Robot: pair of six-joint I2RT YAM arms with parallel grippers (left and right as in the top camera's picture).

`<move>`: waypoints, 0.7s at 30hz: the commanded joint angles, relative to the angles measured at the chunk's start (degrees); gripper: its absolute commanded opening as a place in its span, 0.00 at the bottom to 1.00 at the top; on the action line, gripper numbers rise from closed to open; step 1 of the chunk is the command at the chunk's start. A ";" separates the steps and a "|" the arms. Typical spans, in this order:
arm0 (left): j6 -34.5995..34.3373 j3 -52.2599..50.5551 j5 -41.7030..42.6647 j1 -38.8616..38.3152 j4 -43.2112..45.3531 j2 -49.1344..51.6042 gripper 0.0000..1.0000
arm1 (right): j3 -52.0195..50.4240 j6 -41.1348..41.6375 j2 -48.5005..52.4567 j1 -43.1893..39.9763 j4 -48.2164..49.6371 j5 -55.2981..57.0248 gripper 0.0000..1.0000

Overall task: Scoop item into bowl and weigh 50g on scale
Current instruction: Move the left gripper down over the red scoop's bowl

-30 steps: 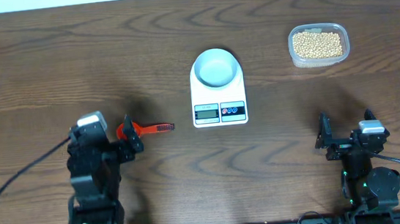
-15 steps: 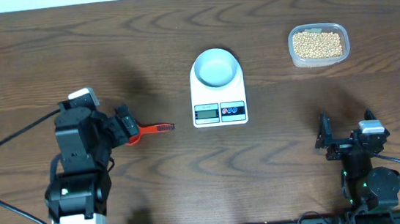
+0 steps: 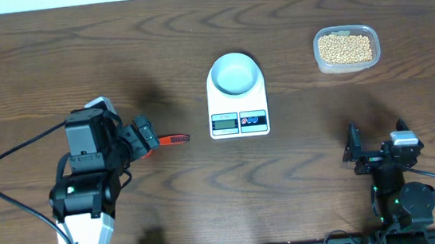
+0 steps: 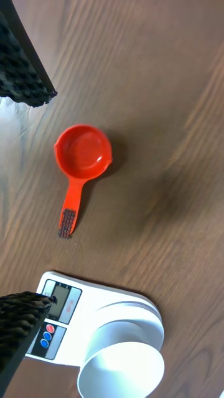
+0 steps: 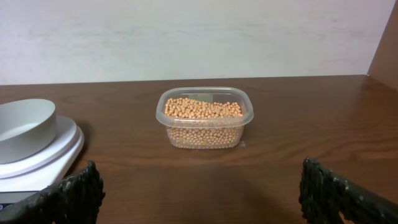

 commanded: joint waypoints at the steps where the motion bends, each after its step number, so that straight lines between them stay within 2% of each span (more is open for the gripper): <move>1: -5.25 1.07 0.85 0.15 0.50 1.51 0.98 | -0.07 -0.66 0.00 0.46 -0.24 0.24 0.99; 10: -7.56 1.07 -0.61 0.15 3.67 3.63 0.98 | -0.07 -0.66 0.00 0.46 -0.24 0.24 0.99; 16: -22.71 1.07 -11.43 0.15 -1.88 5.14 0.99 | -0.07 -0.66 0.00 0.46 -0.24 0.24 0.99; 21: -30.93 1.07 -12.87 0.13 -3.21 8.74 0.93 | -0.07 -0.66 0.00 0.46 -0.24 0.24 0.99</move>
